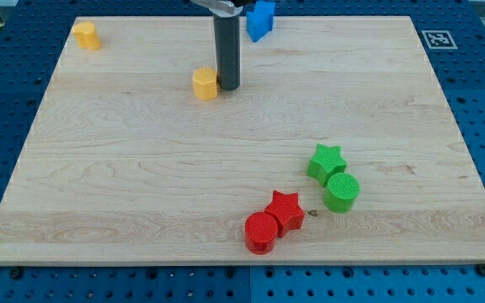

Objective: Push the yellow hexagon towards the top left

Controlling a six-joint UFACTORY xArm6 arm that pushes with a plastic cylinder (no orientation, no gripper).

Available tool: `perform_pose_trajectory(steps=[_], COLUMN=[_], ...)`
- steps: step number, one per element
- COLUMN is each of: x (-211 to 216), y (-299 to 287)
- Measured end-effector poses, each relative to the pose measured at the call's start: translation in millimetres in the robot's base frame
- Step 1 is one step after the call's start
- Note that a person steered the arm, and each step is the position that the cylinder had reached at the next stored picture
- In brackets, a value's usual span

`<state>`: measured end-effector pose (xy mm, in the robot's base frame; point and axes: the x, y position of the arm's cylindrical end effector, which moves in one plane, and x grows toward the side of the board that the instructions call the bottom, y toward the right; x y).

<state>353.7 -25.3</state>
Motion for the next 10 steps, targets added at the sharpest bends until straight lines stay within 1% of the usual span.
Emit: perform_pose_trajectory(steps=[2,4,6,7,10], x=[0,36,35,25,21], y=[-1,12,9,-1,-46])
